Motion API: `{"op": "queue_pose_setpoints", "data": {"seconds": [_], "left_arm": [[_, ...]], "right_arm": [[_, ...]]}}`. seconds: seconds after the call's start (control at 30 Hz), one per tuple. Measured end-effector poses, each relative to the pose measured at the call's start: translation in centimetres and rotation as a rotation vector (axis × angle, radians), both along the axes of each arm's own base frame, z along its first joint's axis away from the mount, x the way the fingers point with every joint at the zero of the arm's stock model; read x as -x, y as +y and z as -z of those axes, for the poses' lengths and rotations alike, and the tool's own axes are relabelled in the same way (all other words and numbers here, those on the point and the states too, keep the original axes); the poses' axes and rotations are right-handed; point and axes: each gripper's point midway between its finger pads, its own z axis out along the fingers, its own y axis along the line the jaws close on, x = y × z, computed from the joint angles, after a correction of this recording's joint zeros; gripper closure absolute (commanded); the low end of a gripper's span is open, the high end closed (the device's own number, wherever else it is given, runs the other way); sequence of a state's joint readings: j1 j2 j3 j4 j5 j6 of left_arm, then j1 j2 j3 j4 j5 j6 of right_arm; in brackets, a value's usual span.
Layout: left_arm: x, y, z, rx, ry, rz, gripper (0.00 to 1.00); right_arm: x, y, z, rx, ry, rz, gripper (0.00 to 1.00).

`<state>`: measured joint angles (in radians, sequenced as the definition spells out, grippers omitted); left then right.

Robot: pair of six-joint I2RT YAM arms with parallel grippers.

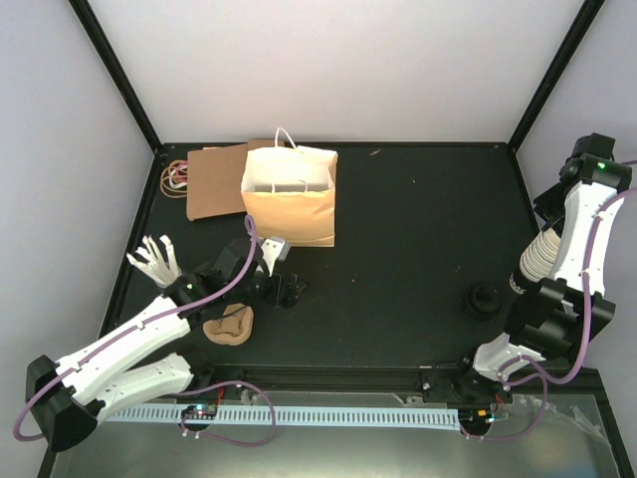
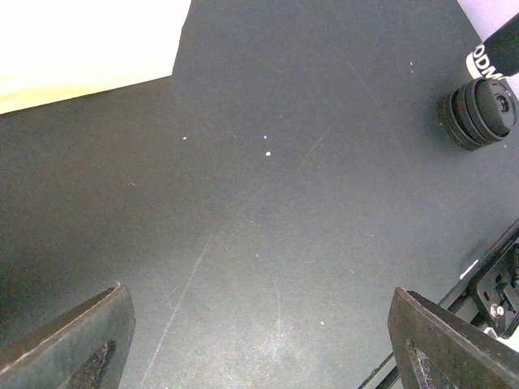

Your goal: Pack the takeout coffee

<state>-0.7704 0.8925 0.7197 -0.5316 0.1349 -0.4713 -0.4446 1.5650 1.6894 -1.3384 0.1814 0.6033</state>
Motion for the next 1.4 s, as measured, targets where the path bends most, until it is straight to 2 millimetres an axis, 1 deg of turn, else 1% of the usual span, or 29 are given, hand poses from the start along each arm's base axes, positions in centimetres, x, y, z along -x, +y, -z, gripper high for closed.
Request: {"op": "queue_pose_setpoints", "data": {"seconds": [0.07, 0.3, 0.43, 0.67, 0.7, 0.73, 0.77, 0.8, 0.83, 1.07, 1.27, 1.33, 1.4], "left_arm": [[0.0, 0.0, 0.1, -0.002, 0.002, 0.0, 0.12], [-0.1, -0.1, 0.6, -0.017, 0.012, 0.003, 0.12], [-0.3, -0.2, 0.2, -0.014, 0.005, 0.005, 0.12], [-0.3, -0.3, -0.1, -0.013, -0.003, 0.009, 0.12], [-0.3, -0.3, -0.1, -0.014, -0.004, 0.009, 0.12], [-0.3, -0.3, -0.1, -0.014, -0.004, 0.009, 0.12], [-0.3, -0.3, -0.1, -0.014, -0.004, 0.009, 0.12], [-0.3, -0.3, -0.1, -0.014, -0.005, 0.01, 0.12], [-0.3, -0.3, -0.1, -0.014, -0.005, 0.01, 0.11], [-0.3, -0.3, 0.0, -0.017, -0.005, 0.011, 0.11], [-0.3, -0.2, 0.0, -0.018, -0.005, 0.011, 0.11], [-0.3, -0.2, 0.0, -0.019, -0.006, 0.012, 0.11], [-0.3, -0.2, 0.0, -0.019, -0.008, 0.012, 0.11]], "right_arm": [[0.0, 0.0, 0.0, 0.002, 0.001, 0.0, 0.62], [0.1, -0.2, 0.0, 0.009, 0.004, 0.005, 0.75], [0.1, -0.3, -0.1, 0.014, 0.006, 0.009, 0.84], [0.2, -0.4, -1.4, 0.029, -0.007, 0.017, 0.87], [0.2, -0.4, -1.6, 0.032, -0.009, 0.017, 0.87], [0.2, -0.5, -1.8, 0.034, -0.012, 0.017, 0.81], [0.2, -0.5, -1.9, 0.035, -0.013, 0.017, 0.69], [0.2, -0.5, -2.0, 0.037, -0.013, 0.015, 0.64], [0.3, -0.5, -2.0, 0.035, -0.014, 0.02, 0.63], [0.2, -0.5, -1.9, 0.036, -0.008, 0.014, 0.62], [-0.3, -0.6, -0.8, 0.02, 0.019, 0.013, 0.63], [-0.4, -0.7, -0.5, 0.014, 0.026, 0.012, 0.64], [-0.7, -0.7, -0.4, 0.013, 0.025, 0.01, 0.67]]}}
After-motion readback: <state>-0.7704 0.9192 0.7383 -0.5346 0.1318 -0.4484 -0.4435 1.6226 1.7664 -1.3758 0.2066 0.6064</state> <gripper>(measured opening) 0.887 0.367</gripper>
